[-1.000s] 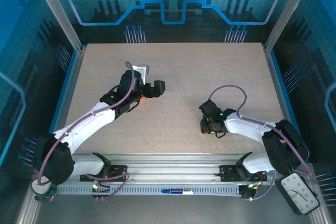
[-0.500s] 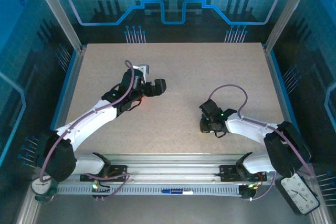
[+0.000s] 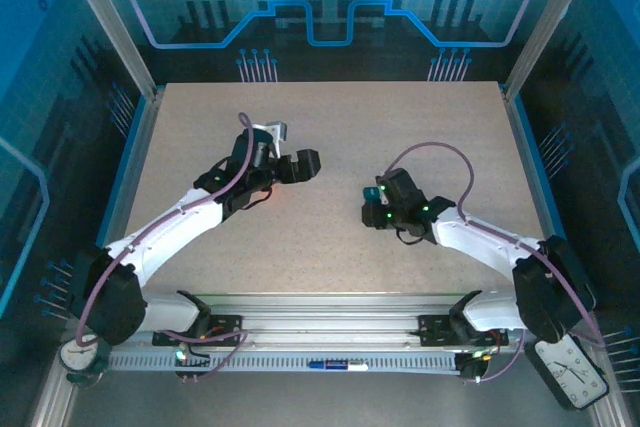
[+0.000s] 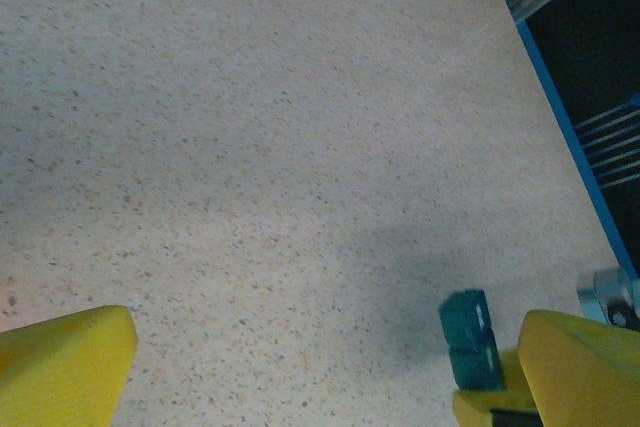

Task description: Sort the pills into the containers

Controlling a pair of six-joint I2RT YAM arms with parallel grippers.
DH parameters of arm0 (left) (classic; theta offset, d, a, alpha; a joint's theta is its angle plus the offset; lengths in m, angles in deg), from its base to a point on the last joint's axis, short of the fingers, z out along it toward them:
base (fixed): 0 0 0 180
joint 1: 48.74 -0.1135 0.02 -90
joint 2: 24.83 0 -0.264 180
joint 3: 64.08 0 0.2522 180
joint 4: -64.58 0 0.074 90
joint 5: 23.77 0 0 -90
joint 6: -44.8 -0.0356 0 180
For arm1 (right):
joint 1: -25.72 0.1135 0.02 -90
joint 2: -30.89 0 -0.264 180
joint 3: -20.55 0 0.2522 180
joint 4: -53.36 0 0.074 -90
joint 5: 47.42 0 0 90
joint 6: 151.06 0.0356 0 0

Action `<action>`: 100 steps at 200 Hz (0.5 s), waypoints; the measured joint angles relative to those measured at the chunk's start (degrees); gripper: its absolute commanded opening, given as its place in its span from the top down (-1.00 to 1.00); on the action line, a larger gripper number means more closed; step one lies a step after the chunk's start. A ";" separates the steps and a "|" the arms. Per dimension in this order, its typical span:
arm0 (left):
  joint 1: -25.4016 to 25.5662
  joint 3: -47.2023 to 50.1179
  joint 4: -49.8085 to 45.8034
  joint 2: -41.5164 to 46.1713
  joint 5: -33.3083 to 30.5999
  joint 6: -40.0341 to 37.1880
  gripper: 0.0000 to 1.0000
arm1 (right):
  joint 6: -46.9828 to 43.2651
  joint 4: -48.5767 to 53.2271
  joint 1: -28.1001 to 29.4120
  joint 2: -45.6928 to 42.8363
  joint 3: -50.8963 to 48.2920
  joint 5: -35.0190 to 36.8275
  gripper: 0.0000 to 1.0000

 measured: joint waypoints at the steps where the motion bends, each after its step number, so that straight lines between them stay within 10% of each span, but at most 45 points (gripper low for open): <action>1: 0.00 0.00 0.00 0.00 0.09 0.00 -0.98 | -0.02 -0.28 0.00 0.11 0.15 -0.24 0.44; 100: 0.00 -0.04 4.11 -0.94 13.33 1.68 -0.98 | -3.48 -13.64 -5.31 -1.88 -3.50 -17.22 0.42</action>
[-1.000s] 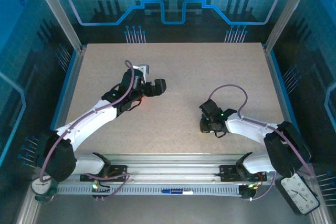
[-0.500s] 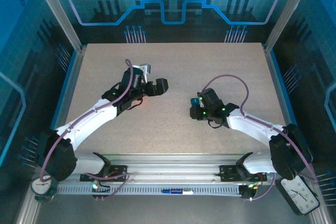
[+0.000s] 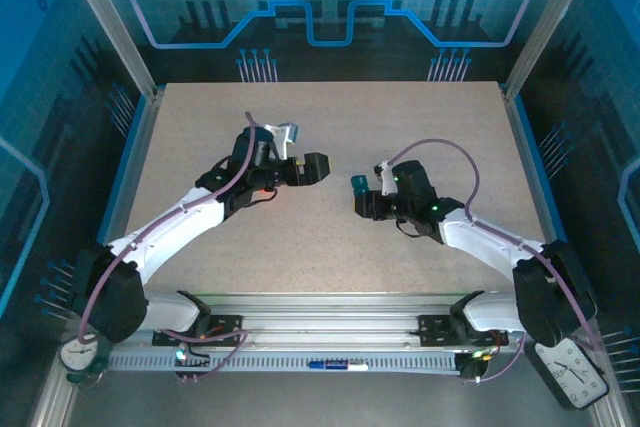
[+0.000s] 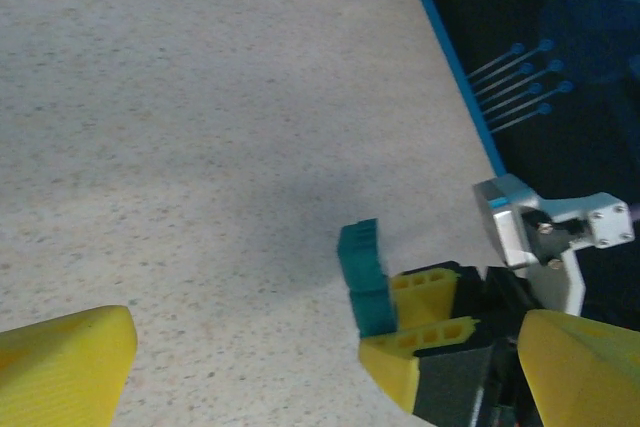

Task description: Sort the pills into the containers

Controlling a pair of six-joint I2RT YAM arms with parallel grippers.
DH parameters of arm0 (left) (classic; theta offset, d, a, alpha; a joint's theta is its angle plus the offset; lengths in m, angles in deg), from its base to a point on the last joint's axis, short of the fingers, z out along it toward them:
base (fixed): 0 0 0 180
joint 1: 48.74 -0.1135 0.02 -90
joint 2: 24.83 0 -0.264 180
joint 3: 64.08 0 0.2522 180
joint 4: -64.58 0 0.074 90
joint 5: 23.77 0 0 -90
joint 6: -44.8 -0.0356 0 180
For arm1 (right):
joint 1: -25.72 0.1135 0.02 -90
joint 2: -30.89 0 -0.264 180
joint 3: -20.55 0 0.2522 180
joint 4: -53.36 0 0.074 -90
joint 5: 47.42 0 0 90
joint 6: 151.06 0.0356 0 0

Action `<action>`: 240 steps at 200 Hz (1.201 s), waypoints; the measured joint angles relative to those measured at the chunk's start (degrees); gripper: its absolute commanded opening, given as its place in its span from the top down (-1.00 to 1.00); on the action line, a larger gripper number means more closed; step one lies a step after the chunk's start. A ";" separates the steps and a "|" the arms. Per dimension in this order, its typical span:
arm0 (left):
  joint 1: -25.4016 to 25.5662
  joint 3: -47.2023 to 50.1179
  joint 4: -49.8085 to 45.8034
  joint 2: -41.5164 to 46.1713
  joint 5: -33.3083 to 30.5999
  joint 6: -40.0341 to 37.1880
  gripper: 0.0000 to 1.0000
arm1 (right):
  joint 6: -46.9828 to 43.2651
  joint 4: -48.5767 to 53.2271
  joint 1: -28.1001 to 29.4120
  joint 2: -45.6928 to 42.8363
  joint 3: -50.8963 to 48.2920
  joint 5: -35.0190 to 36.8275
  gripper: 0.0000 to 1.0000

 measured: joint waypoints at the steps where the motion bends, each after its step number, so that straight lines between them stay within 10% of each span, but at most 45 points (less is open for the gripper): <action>1: 0.00 0.00 0.26 -0.04 0.26 0.11 -0.98 | 0.02 -0.20 -0.04 -0.07 -0.02 -0.22 0.42; 240: 4.46 2.49 16.26 -6.45 11.32 11.47 -0.98 | 5.79 -6.27 1.25 3.76 3.08 -3.87 0.44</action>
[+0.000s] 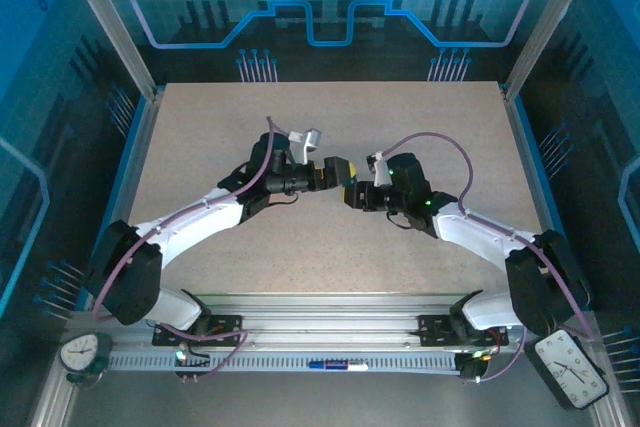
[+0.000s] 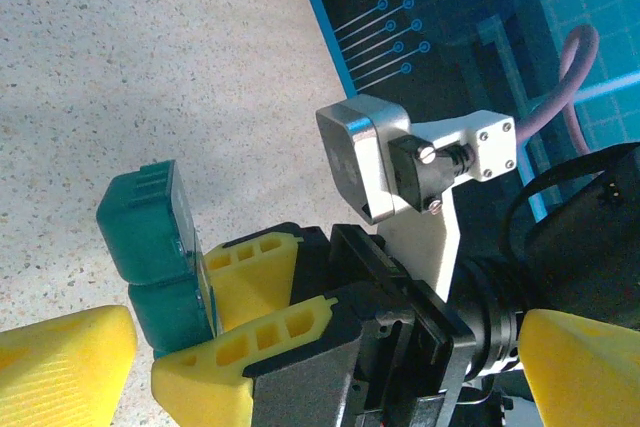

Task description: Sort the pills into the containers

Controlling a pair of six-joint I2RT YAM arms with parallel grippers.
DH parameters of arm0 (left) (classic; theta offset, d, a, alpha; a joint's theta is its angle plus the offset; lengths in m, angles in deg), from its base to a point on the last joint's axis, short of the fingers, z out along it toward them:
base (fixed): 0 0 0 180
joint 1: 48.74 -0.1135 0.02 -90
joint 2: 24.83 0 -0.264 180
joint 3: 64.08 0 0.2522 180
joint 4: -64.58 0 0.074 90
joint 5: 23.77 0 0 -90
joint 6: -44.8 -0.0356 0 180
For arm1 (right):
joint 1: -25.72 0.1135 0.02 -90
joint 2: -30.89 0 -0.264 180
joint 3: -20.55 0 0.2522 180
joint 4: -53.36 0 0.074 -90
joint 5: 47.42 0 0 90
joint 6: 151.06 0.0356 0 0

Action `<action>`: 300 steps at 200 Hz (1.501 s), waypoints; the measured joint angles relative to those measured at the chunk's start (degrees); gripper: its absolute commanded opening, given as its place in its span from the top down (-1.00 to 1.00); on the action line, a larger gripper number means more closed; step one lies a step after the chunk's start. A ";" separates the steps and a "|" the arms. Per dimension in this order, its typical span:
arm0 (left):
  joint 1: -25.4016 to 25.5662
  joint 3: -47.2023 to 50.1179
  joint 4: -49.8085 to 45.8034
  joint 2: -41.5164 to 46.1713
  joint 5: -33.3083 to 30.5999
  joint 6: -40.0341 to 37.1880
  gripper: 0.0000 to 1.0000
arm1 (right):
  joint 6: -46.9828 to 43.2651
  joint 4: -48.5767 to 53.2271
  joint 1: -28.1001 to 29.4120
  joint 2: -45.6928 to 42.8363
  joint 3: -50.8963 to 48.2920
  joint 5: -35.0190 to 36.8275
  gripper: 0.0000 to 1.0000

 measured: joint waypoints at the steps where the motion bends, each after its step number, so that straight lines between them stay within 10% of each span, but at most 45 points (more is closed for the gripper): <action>1: 0.02 0.00 0.02 -0.04 -0.02 0.00 -0.98 | 0.07 0.00 0.00 0.00 0.00 0.00 0.44; 300: 2.08 -1.92 -0.22 -2.05 -1.62 -0.09 -0.98 | 1.88 -3.32 0.68 0.59 -1.64 -0.02 0.47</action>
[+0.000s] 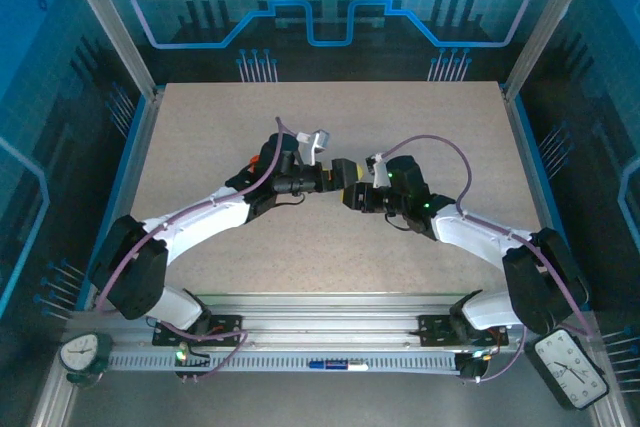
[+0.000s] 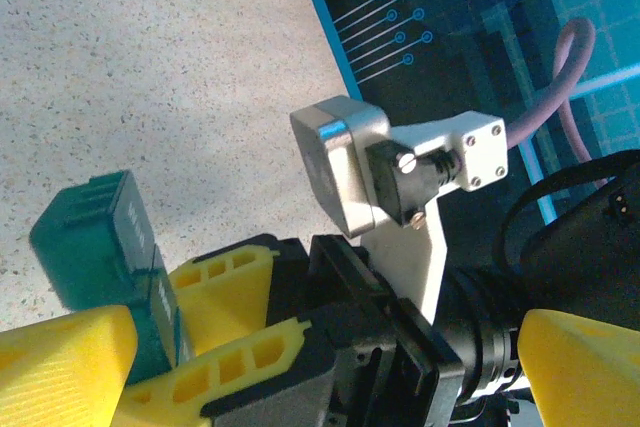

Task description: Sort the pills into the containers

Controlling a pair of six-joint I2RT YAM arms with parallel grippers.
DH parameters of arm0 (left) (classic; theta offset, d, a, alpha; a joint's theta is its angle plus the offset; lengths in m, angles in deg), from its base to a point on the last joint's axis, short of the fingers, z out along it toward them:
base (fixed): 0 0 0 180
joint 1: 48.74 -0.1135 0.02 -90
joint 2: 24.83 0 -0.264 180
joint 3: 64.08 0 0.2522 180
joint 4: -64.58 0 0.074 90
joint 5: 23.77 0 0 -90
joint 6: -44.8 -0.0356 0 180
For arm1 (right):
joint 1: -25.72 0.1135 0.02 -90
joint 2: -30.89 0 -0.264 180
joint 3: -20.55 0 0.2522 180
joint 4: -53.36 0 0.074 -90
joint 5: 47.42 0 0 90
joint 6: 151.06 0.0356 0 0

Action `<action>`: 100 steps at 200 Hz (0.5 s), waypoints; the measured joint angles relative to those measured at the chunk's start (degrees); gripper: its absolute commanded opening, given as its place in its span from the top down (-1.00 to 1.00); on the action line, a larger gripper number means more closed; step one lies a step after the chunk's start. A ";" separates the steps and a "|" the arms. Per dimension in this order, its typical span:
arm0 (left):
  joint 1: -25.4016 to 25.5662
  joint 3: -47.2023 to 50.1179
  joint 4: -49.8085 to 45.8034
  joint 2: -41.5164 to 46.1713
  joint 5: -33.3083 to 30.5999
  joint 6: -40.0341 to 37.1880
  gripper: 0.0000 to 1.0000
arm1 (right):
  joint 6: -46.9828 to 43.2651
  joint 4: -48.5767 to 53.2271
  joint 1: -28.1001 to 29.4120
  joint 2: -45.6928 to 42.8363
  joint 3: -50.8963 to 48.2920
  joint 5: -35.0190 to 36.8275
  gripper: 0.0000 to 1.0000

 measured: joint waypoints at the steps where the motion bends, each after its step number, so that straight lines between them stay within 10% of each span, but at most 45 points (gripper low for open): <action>1: 0.00 -0.02 0.02 0.00 0.00 0.00 -0.98 | 0.00 0.00 0.02 0.00 0.00 0.00 0.47; 100: 0.59 -0.26 0.04 -1.40 -0.20 0.00 -0.98 | 0.59 -0.04 0.94 0.04 -0.04 0.11 0.47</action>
